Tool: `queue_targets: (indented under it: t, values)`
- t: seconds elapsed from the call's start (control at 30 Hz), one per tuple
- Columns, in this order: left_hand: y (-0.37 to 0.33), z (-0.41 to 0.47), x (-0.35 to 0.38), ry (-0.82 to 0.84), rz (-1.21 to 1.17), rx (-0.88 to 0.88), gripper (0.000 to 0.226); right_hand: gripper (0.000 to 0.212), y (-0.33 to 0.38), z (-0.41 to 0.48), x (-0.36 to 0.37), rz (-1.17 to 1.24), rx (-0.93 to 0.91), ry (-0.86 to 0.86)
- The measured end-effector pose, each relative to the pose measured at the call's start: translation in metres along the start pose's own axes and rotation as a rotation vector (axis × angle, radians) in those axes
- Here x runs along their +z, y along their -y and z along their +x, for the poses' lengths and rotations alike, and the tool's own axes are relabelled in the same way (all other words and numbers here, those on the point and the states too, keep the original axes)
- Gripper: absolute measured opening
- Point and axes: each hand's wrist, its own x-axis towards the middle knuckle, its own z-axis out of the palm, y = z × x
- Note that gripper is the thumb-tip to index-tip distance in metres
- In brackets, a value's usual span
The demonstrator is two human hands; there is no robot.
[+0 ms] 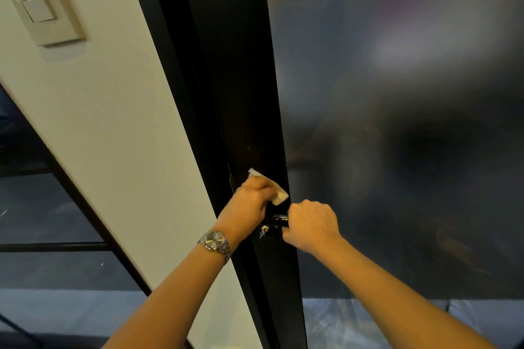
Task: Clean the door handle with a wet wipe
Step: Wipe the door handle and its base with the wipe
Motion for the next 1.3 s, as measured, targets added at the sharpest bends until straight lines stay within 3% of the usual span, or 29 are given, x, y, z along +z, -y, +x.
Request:
queue_targets:
  t: [0.07,0.2,0.37,0.43,0.53,0.57,0.67,0.73,0.8,0.9,1.07,1.17,1.3]
  values:
    - [0.006,0.004,-0.007,0.083,0.015,0.028,0.027,0.018,0.000,-0.001,0.000,-0.003,-0.002,-0.004]
    - [0.007,0.001,-0.010,-0.097,-0.006,-0.097,0.025,0.018,-0.001,-0.001,0.001,0.002,-0.007,-0.006]
    - [-0.001,0.009,-0.003,0.135,0.050,0.018,0.025,0.022,0.001,-0.002,0.001,0.009,0.014,-0.020]
    - [0.006,0.009,-0.005,0.029,-0.025,-0.051,0.023,0.026,0.000,-0.003,0.001,0.002,0.006,-0.026]
    - [0.001,-0.002,-0.003,-0.304,-0.210,-0.294,0.019,0.025,-0.001,-0.002,0.003,0.009,-0.004,-0.030]
    - [-0.003,-0.003,0.000,-0.306,-0.216,-0.320,0.019,0.025,0.000,-0.002,0.003,0.013,0.002,-0.026]
    - [-0.007,0.002,0.006,-0.080,-0.047,-0.155,0.023,0.025,0.000,-0.001,0.002,0.030,0.018,-0.021]
    - [-0.004,0.006,0.004,-0.013,-0.014,-0.126,0.024,0.025,0.001,-0.002,0.001,0.026,0.024,-0.021]
    - [-0.002,0.003,0.004,-0.165,-0.115,-0.251,0.022,0.024,0.000,-0.003,0.002,0.024,0.021,-0.022]
    - [-0.008,-0.007,0.012,-0.375,-0.367,-0.595,0.021,0.022,0.000,-0.003,0.003,0.027,0.010,-0.029]
    - [-0.012,0.000,0.021,-0.272,-0.528,-0.927,0.018,0.022,0.000,-0.002,0.003,0.025,0.013,-0.035]
    - [-0.011,0.001,0.014,-0.127,-0.583,-0.973,0.023,0.022,0.000,-0.002,0.003,0.027,0.015,-0.038]
    - [-0.020,0.001,0.014,-0.332,-0.418,-0.793,0.018,0.021,0.000,-0.002,0.004,0.022,0.014,-0.052]
